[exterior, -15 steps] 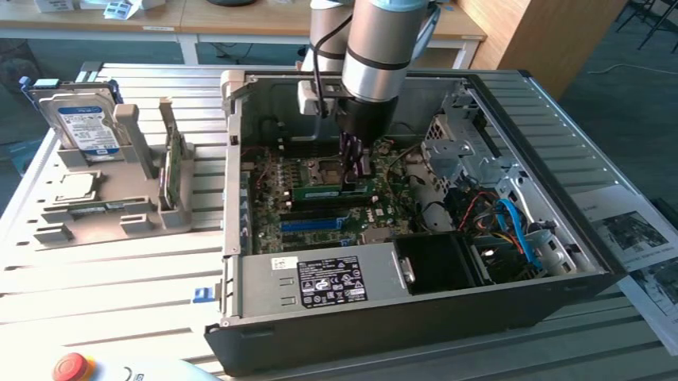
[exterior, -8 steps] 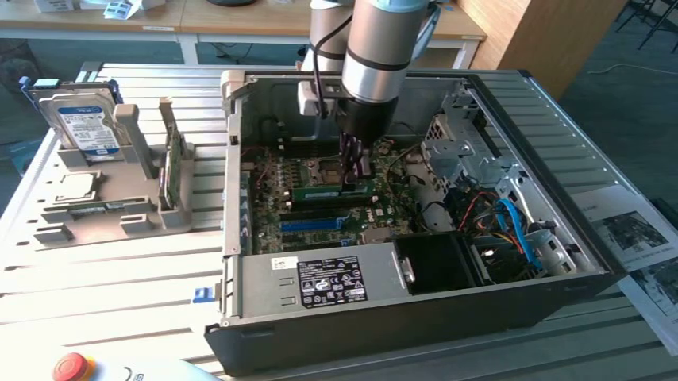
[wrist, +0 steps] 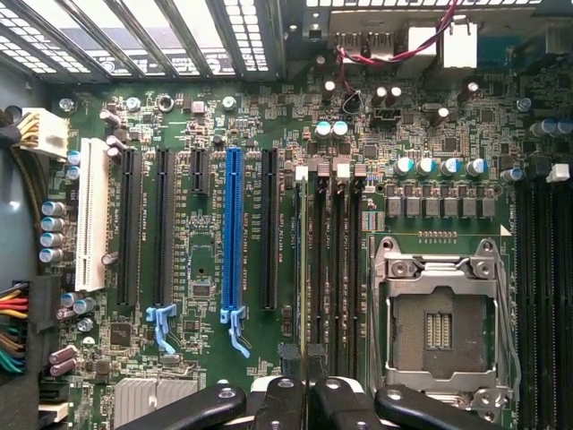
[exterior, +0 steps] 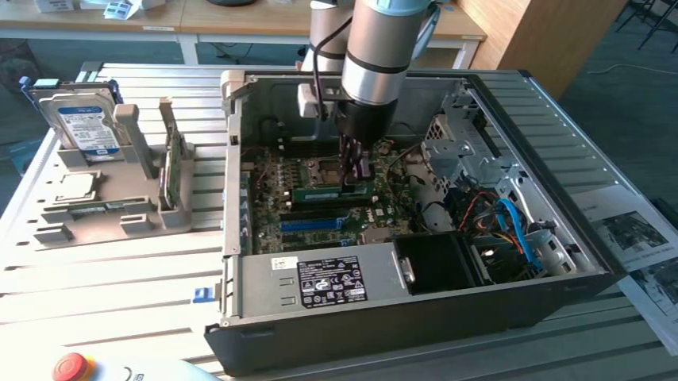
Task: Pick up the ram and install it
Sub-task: 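Insert the ram into the slot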
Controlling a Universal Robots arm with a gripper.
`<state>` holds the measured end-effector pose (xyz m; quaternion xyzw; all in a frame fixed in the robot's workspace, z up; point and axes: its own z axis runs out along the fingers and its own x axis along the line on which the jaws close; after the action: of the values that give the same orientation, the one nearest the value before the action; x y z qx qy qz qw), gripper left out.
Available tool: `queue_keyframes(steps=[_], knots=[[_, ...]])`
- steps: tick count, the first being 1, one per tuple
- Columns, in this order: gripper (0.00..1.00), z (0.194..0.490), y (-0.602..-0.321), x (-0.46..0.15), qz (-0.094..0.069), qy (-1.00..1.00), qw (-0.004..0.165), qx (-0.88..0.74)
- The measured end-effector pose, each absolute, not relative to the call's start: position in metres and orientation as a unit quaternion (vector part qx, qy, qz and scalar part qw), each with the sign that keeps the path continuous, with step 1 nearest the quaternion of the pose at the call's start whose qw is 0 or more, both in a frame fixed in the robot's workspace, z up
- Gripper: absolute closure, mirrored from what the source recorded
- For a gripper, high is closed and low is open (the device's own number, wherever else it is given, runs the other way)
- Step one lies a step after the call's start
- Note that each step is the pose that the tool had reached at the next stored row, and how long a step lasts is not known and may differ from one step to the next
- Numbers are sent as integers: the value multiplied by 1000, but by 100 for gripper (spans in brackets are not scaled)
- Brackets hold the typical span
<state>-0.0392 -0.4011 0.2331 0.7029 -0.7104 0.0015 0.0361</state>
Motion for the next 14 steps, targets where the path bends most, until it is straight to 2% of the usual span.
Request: queue_keyframes(steps=[14], knots=[[88, 232, -401, -39, 2, -710, 36, 703]])
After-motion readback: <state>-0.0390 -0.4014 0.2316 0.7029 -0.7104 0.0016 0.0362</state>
